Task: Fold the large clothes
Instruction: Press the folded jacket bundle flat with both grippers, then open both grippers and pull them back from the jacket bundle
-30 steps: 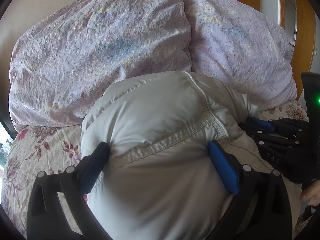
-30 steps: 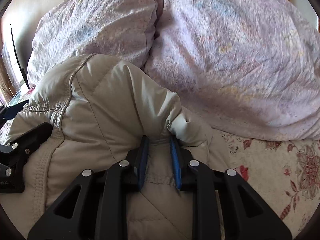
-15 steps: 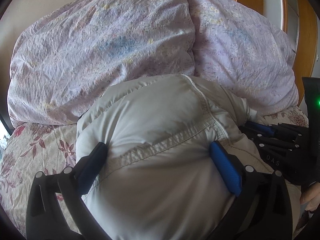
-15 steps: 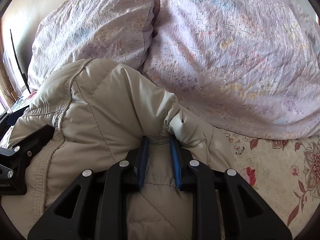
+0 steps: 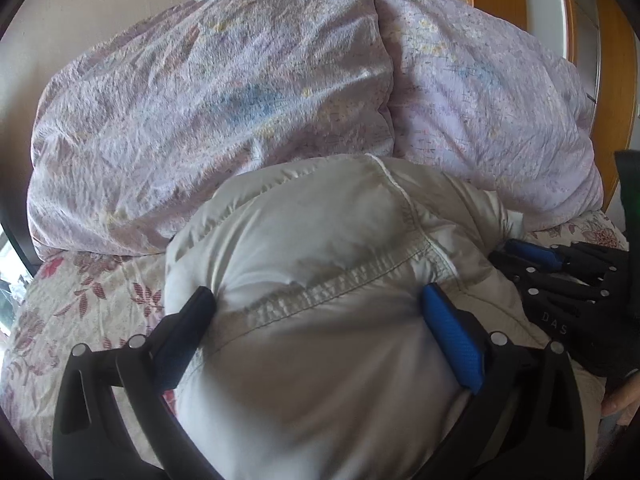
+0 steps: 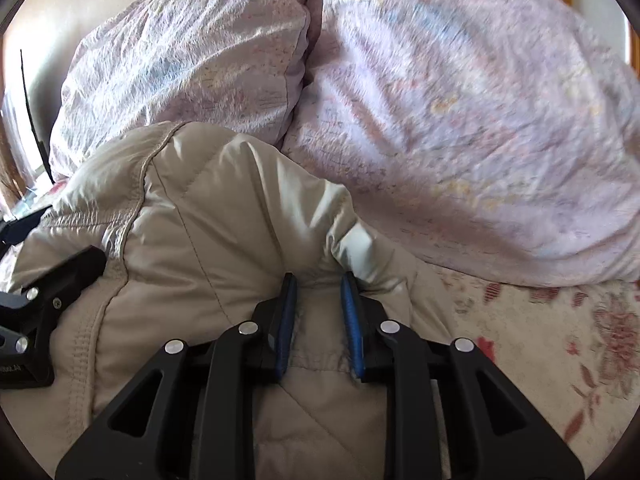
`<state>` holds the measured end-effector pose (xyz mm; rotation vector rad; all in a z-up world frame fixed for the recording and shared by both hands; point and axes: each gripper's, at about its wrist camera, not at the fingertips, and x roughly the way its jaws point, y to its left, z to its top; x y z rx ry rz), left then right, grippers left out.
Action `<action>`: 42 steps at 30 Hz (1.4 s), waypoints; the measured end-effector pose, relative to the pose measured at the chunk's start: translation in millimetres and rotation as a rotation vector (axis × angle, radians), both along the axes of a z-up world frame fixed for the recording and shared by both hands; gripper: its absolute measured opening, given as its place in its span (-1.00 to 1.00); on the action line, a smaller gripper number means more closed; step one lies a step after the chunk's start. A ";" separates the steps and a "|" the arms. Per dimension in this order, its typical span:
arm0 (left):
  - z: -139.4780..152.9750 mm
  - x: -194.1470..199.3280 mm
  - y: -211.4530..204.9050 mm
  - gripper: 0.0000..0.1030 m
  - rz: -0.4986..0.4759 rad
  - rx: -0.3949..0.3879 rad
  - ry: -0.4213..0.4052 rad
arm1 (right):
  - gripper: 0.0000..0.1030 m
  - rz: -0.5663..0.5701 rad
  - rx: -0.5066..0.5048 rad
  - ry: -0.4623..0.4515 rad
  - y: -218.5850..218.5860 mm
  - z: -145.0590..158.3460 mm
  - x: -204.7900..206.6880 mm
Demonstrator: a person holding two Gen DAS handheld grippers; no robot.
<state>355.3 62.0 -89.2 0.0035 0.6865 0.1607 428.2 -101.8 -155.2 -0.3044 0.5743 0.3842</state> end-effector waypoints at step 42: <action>43.0 -152.0 -57.1 0.96 0.003 0.007 -0.012 | 0.74 -0.117 0.167 0.055 -97.8 25.9 -160.9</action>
